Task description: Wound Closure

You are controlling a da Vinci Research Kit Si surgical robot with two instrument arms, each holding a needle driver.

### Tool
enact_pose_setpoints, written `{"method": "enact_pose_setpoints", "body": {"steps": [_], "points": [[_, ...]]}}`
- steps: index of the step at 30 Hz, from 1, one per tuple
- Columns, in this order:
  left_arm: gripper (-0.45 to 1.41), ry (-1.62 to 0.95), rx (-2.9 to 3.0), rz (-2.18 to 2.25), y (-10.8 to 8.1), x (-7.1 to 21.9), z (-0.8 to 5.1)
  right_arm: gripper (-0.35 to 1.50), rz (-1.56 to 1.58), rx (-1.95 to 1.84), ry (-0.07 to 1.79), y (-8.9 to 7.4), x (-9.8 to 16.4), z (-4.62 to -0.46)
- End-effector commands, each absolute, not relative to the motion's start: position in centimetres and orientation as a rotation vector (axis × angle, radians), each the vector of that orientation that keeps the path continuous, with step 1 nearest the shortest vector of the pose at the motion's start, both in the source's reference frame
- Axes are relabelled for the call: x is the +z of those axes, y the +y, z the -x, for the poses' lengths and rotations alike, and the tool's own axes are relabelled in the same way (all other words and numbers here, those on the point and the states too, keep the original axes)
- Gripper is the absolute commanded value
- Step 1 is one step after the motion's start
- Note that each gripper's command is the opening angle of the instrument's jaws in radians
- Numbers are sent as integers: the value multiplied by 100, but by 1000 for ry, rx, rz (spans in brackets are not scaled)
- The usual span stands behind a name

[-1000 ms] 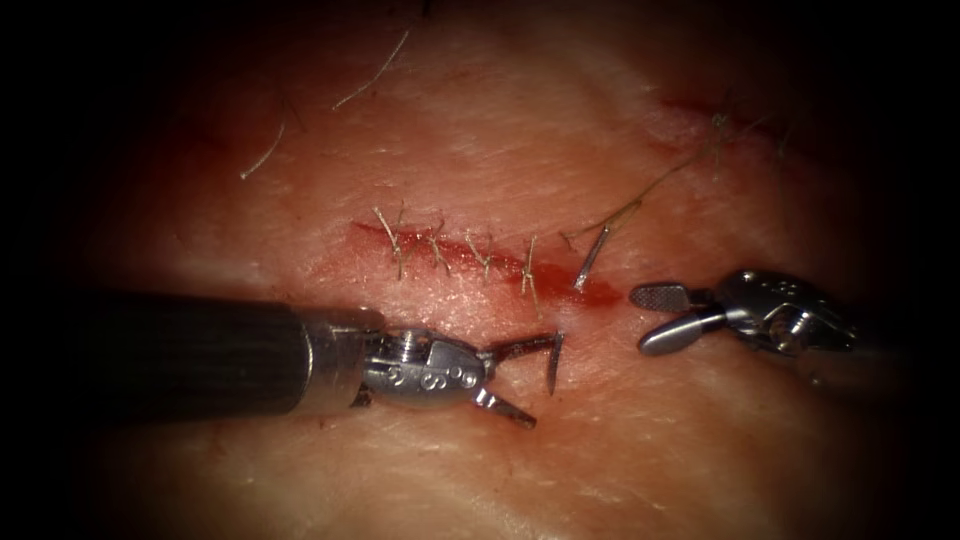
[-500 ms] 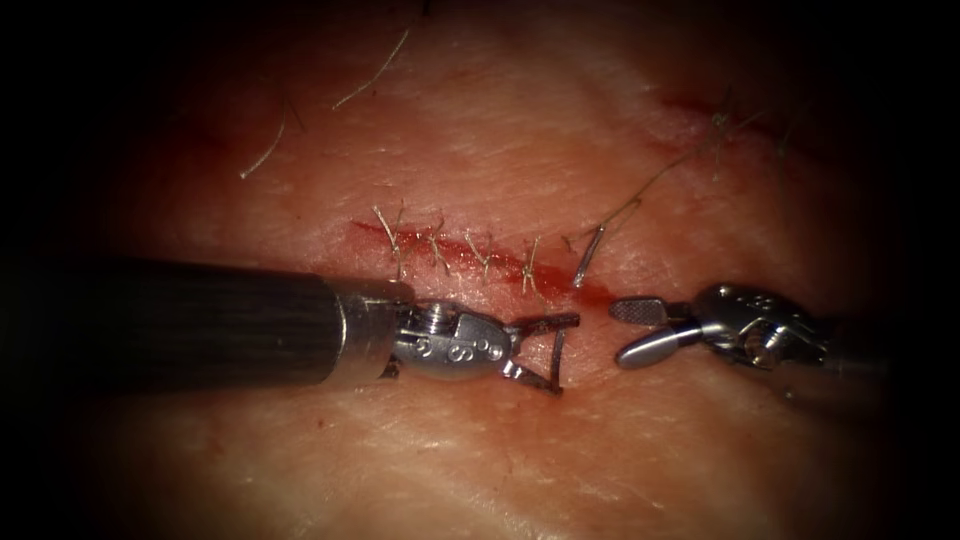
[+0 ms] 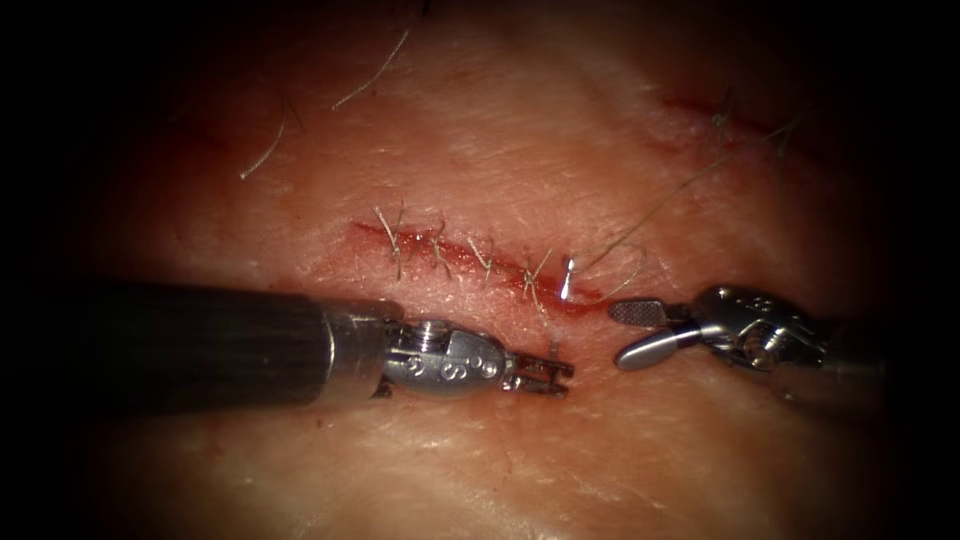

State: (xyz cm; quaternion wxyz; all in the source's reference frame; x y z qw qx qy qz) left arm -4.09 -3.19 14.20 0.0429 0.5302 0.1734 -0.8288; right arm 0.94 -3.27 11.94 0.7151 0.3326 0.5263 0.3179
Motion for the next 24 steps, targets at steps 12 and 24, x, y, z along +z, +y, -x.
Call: {"method": "enact_pose_setpoints", "body": {"steps": [12,24], "points": [[-45,907,-2461,-1732,-334,1336,424,123,-735,699,1172,-337,1203,-101],[-45,1011,-2410,-1742,-335,1279,408,123,-732,696,1173,-341,1204,-97]]}}
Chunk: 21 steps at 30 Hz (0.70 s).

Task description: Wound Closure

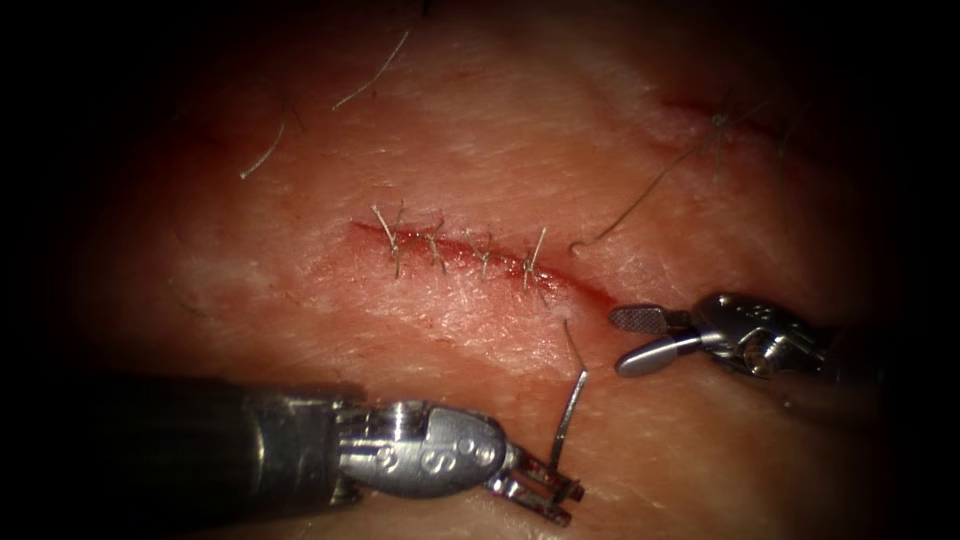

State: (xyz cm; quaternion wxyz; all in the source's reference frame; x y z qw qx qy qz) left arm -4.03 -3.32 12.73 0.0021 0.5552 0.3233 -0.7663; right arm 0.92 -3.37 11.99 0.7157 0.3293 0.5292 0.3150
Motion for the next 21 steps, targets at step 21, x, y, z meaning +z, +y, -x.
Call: {"method": "enact_pose_setpoints", "body": {"steps": [21], "points": [[-45,471,-2545,-1965,-186,1175,334,116,-298,527,1219,-352,1106,-128]]}}
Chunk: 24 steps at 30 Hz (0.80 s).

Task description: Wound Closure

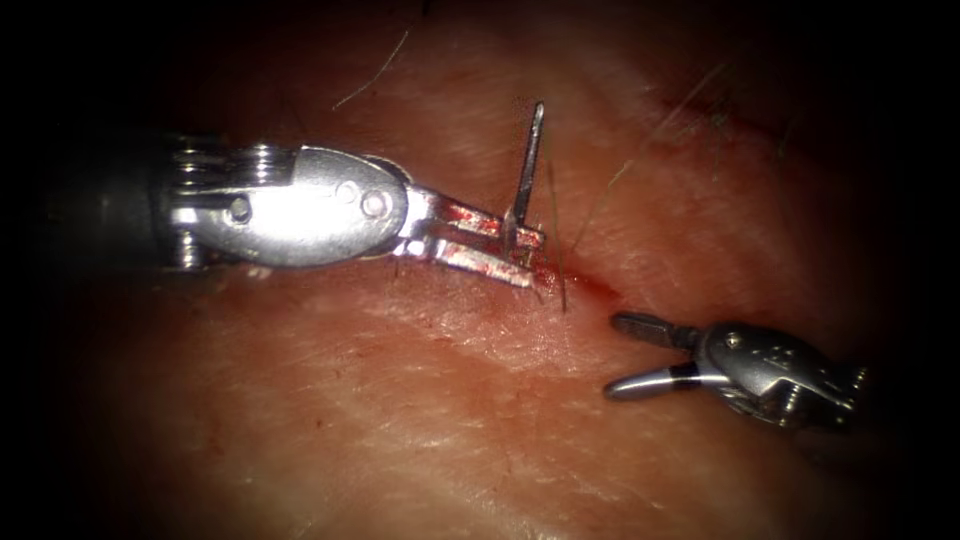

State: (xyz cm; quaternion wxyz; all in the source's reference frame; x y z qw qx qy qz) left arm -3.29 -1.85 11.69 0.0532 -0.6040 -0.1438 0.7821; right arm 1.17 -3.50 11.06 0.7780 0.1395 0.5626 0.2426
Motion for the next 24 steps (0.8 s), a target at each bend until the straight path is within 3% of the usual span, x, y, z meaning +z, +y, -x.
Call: {"method": "enact_pose_setpoints", "body": {"steps": [1,17,18,19,20,21,22,24], "points": [[-45,-424,2371,1839,-183,1171,331,114,-266,529,1217,-351,1104,-131],[-45,-353,2333,1830,-185,1150,299,78,-74,584,1111,-347,1152,-166],[-45,-352,2333,1830,-185,1151,299,57,-64,572,1104,-346,1159,-167],[-45,-352,2333,1830,-185,1151,299,57,-64,572,1104,-346,1159,-167],[-45,-352,2333,1830,-185,1151,299,7,-74,556,1100,-346,1161,-168],[-45,-352,2333,1830,-185,1151,299,7,-74,556,1100,-346,1161,-168],[-45,-355,2332,1832,-185,1151,300,-25,-67,538,1096,-346,1161,-167],[-45,-355,2332,1832,-185,1150,300,-35,-68,513,1083,-346,1161,-167]]}}
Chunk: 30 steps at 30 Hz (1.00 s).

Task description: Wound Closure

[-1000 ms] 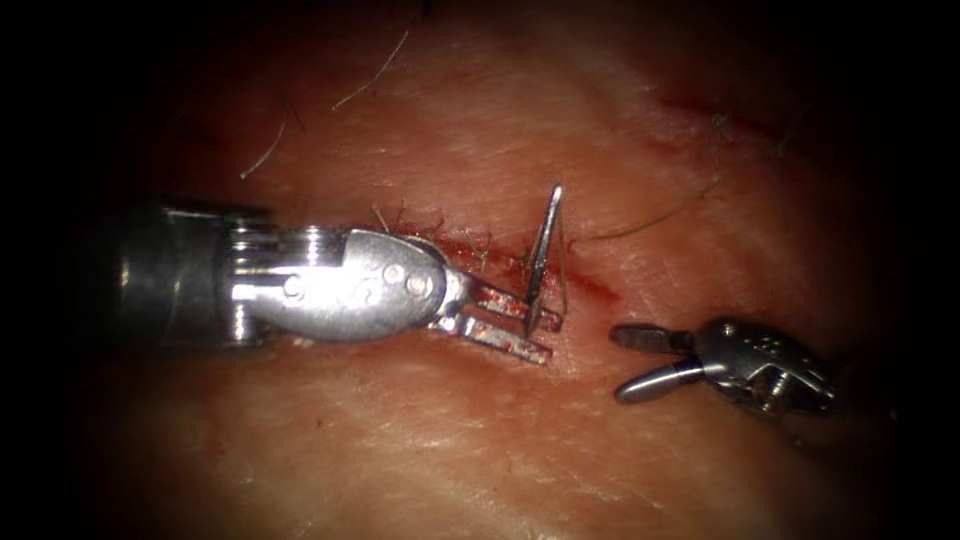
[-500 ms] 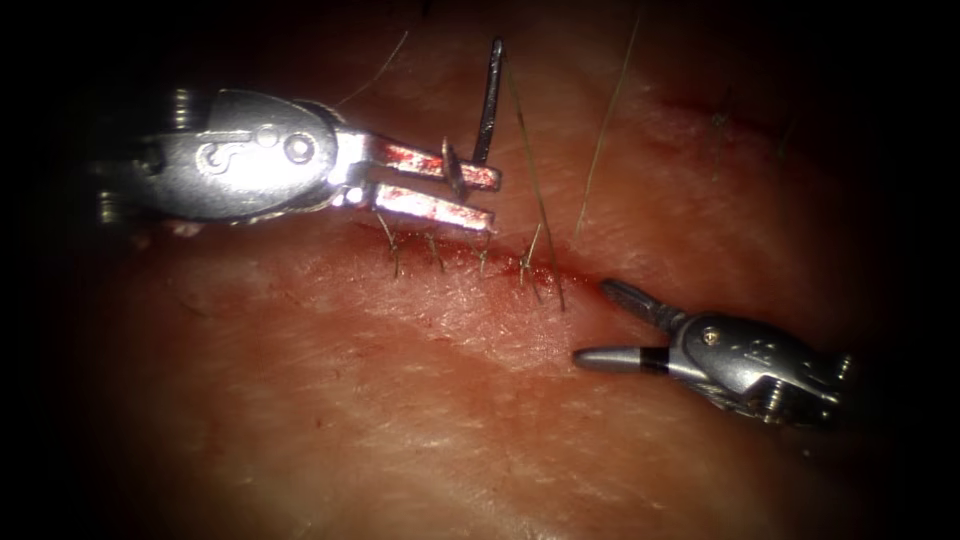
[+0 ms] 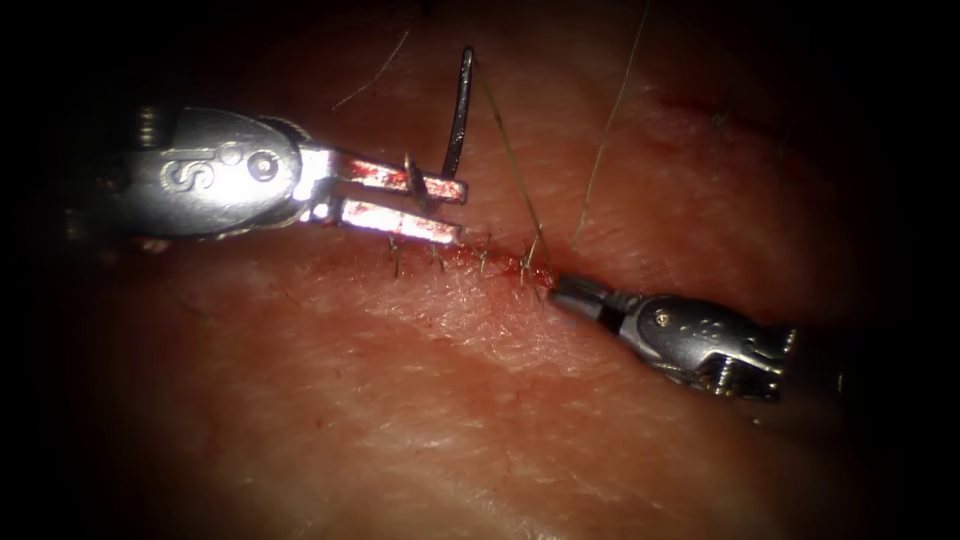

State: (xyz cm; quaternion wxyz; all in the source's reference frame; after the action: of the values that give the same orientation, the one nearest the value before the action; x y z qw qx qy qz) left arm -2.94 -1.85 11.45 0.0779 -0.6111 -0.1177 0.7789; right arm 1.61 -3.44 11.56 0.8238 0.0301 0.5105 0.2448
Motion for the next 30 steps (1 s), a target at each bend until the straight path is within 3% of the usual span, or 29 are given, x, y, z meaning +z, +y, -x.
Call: {"method": "enact_pose_setpoints", "body": {"steps": [1,17,30], "points": [[-45,-354,2333,1832,-186,1150,300,-35,-70,502,1074,-347,1162,-167],[-45,-366,2334,1851,-198,1148,296,-35,-140,420,1070,-393,1122,-132],[-45,-350,2353,1830,-249,1202,292,-35,-205,386,1135,-462,1021,-166]]}}
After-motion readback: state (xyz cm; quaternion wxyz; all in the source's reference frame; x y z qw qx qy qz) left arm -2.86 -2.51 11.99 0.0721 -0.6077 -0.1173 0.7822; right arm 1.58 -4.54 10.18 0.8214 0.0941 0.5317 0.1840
